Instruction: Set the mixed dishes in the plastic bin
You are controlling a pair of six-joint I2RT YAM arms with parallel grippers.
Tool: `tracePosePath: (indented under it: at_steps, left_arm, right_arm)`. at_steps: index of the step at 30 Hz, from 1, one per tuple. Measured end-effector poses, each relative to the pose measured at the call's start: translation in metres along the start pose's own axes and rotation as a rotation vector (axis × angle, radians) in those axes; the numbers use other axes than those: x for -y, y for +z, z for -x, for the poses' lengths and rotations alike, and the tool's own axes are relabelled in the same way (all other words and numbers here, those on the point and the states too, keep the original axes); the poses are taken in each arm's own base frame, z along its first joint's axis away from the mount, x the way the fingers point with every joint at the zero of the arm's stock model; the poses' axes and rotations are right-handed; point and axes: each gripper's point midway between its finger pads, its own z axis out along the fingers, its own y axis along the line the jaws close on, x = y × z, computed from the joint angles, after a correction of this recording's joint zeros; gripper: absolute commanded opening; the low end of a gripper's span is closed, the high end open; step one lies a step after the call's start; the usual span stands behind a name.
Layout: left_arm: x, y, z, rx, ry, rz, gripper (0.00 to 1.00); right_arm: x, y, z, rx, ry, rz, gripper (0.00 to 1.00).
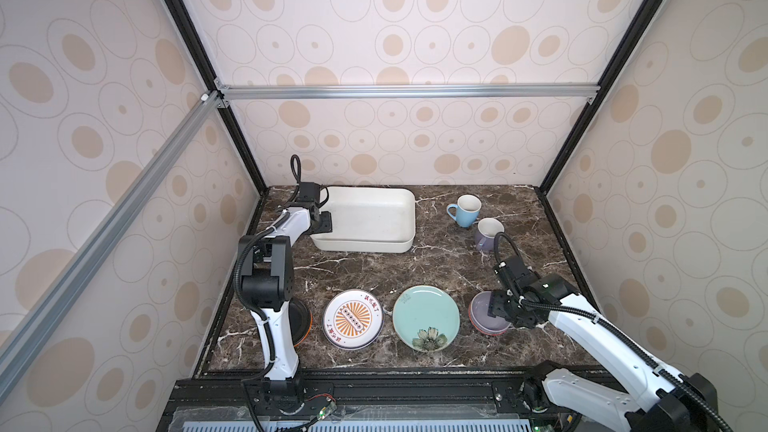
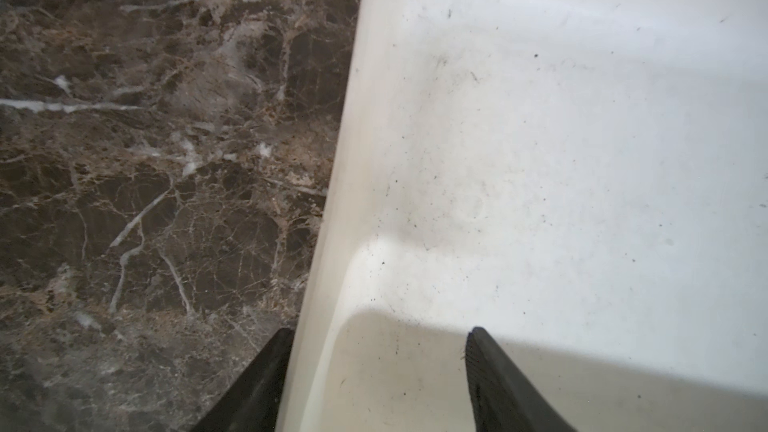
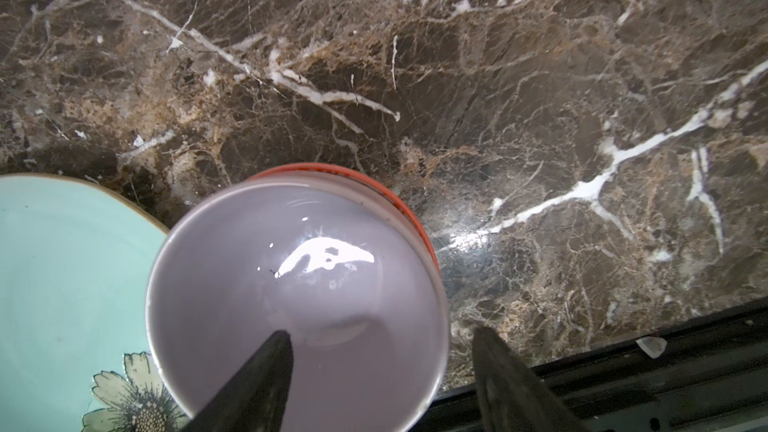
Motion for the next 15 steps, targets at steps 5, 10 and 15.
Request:
tracePosePath:
  at_steps: [5, 10, 15]
  left_arm:
    - [-0.003, -0.001, -0.001, -0.008, 0.003, 0.018, 0.58]
    - [-0.005, -0.001, -0.001, -0.013, 0.014, 0.032, 0.37]
    - [-0.003, 0.001, -0.003, -0.020, 0.014, 0.025, 0.22]
  right_arm:
    - [-0.003, -0.001, 0.006, -0.002, -0.017, -0.005, 0.70]
    - [-0.007, -0.003, 0.010, 0.007, -0.026, 0.005, 0.66]
    - [-0.007, -0.005, 0.011, 0.015, -0.026, 0.011, 0.58]
